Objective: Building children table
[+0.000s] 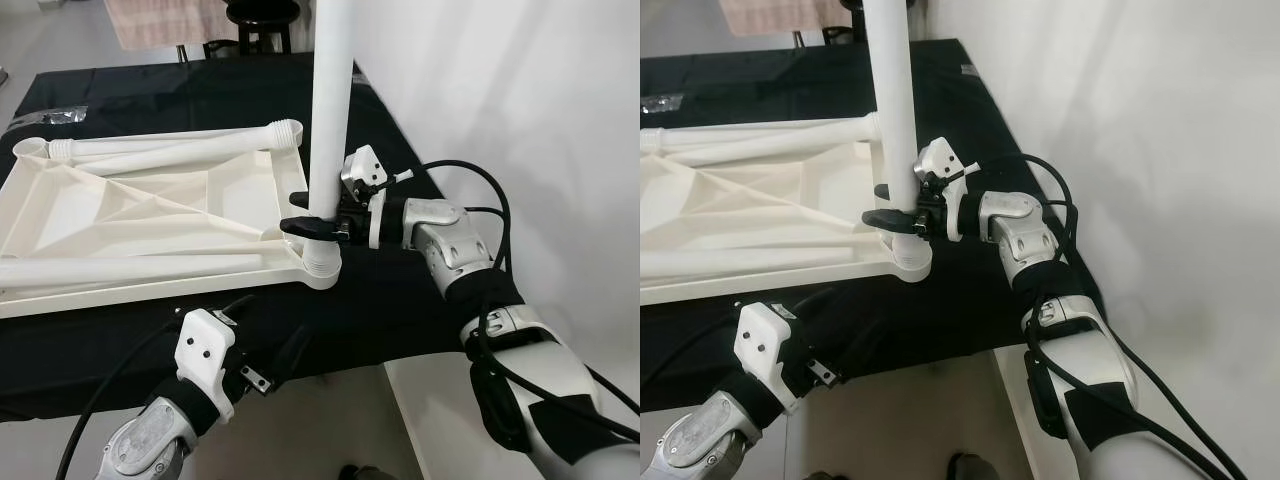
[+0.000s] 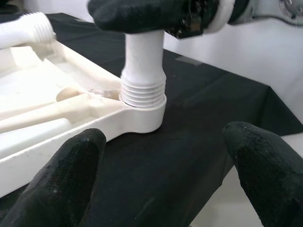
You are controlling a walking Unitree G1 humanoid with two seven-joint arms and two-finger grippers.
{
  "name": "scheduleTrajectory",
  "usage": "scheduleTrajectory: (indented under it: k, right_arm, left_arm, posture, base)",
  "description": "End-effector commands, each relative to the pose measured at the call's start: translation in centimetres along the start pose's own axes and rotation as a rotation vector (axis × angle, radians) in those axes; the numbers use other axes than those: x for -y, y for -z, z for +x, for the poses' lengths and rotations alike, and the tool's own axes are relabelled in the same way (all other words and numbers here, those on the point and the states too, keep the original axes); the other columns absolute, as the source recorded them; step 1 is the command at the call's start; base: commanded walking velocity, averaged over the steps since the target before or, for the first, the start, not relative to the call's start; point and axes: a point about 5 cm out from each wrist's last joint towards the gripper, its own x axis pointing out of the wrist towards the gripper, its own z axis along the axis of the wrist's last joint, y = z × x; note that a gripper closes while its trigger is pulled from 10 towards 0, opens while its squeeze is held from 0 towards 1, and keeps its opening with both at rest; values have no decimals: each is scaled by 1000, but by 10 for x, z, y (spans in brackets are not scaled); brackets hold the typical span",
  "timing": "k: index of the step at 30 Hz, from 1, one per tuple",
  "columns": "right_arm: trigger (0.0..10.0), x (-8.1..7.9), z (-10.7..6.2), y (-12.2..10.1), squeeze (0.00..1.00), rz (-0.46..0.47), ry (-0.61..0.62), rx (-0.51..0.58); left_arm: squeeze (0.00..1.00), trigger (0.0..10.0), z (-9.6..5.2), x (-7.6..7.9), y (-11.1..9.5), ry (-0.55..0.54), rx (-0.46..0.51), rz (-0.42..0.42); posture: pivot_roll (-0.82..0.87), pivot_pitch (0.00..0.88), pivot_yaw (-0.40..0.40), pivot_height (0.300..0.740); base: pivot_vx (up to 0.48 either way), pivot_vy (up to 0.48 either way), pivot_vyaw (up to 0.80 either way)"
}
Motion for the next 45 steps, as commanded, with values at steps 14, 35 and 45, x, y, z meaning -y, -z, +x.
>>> scheduleTrajectory:
  k: [14,35,45]
  right_arm:
    - [0,-65,29,70,0,243,701,-92]
    - [10000,-38,24,3,0,-29,-13,58]
    - [0,-20,14,0,0,32,-146,38]
  left_arm:
    - [0,10000,21,-16,6,-48,11,38]
    - [0,10000,37,-25,11,-83,28,36]
    - [0,10000,37,-24,13,-81,28,30]
  posture:
    - [-70,67,-29,740]
    - [-47,39,-57,740]
    - [-29,42,-64,740]
  base:
    - [0,0,0]
    - [0,0,0]
    - [0,0,0]
